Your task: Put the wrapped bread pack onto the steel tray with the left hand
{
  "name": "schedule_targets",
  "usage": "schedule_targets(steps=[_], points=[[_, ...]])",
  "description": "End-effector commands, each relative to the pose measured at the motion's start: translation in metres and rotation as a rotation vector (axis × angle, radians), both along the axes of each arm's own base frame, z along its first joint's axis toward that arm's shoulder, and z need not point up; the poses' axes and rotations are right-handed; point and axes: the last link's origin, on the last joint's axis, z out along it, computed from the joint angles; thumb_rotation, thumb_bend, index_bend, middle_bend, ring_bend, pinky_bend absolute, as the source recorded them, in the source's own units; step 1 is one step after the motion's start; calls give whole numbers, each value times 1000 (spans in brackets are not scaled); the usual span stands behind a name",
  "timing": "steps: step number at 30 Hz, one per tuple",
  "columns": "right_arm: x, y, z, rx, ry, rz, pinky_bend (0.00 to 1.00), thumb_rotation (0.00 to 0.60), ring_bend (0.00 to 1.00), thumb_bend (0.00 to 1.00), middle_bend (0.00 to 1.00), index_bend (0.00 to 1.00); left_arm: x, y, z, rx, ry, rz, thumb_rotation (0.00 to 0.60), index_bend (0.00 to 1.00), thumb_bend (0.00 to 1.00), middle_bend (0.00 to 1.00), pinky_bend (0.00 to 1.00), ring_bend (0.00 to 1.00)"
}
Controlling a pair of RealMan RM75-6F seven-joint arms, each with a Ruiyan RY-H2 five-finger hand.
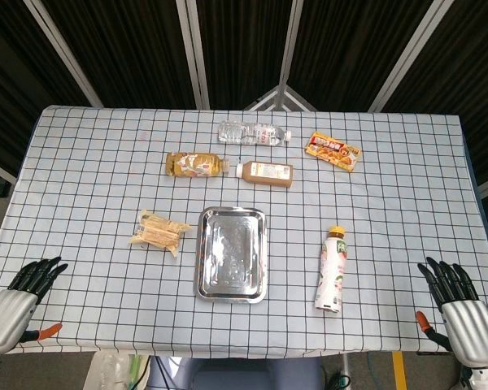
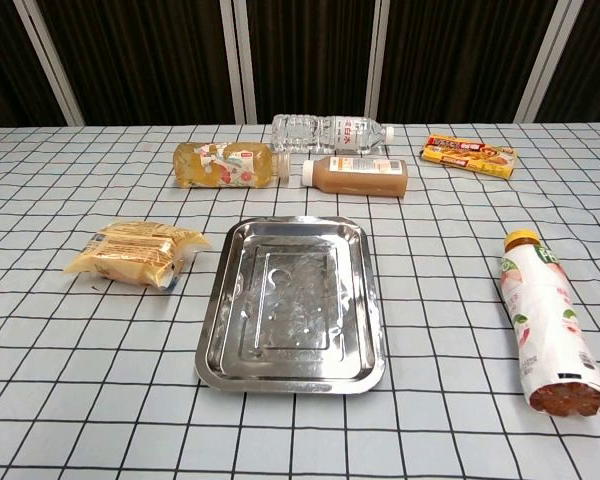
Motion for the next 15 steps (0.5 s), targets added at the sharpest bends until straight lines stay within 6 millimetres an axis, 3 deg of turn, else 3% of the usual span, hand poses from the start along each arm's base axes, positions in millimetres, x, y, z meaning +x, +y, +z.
schedule_targets(steps=[1, 5, 8, 15], points=[[-1, 1, 1, 0, -4, -6, 0, 600, 0, 417, 0, 0, 0, 0, -2, -5, 6, -1, 600, 0, 97, 0, 37, 0], [-1, 1, 3, 4, -21, -6, 0, 600, 0, 416, 0, 0, 2, 5, -10, -7, 23, -5, 600, 0, 96, 0, 37, 0], [-3, -1, 8, -4, -39, -11, 0, 600, 0, 416, 0, 0, 8, 21, -25, -17, 23, -27, 600, 0, 96, 0, 37, 0], [-13, -19, 11, 10, -68, -51, 0, 600, 0, 417, 0, 0, 39, 88, -80, -5, 37, -73, 600, 0, 138, 0, 37, 0]])
